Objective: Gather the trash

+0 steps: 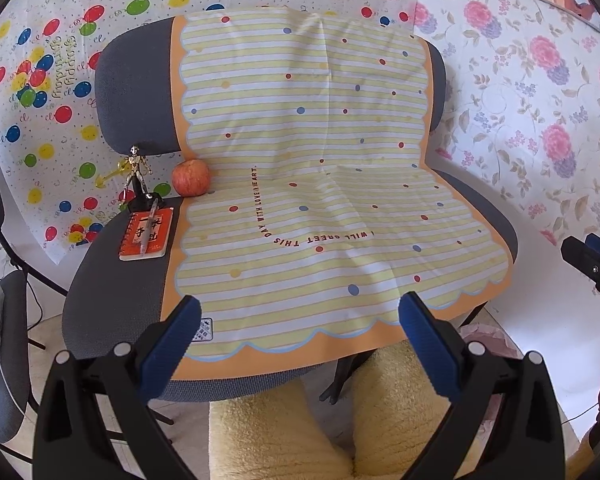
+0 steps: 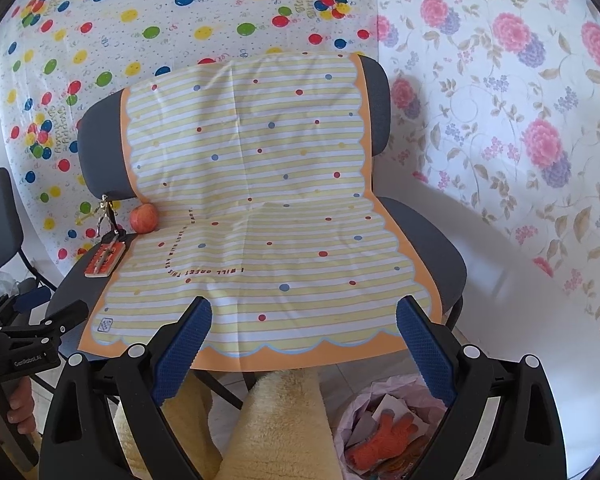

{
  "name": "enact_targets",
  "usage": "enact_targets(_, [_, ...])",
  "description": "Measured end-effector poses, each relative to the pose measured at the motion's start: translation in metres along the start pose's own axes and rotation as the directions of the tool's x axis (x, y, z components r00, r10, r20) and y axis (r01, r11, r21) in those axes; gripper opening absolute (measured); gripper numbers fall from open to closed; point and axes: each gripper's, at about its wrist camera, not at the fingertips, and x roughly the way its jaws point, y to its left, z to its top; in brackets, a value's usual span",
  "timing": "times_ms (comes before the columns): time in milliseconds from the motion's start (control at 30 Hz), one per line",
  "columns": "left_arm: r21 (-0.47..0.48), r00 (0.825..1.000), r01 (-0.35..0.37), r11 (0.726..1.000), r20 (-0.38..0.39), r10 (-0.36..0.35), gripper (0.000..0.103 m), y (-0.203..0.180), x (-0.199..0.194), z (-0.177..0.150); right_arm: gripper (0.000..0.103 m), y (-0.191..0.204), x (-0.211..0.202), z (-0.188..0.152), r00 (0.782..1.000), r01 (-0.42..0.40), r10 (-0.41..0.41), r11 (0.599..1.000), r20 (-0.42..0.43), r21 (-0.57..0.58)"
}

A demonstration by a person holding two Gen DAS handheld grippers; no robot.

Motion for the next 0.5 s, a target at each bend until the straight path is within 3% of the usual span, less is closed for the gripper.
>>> enact_targets(500, [-0.01, 1.0, -0.004, 1.0, 0.001, 0.004, 0.096, 0.004, -0.0005, 0.0008, 0.093, -0.0003, 0.0001, 0.0003, 1.0, -0.001, 0.001, 1.0, 0.0, 0.0])
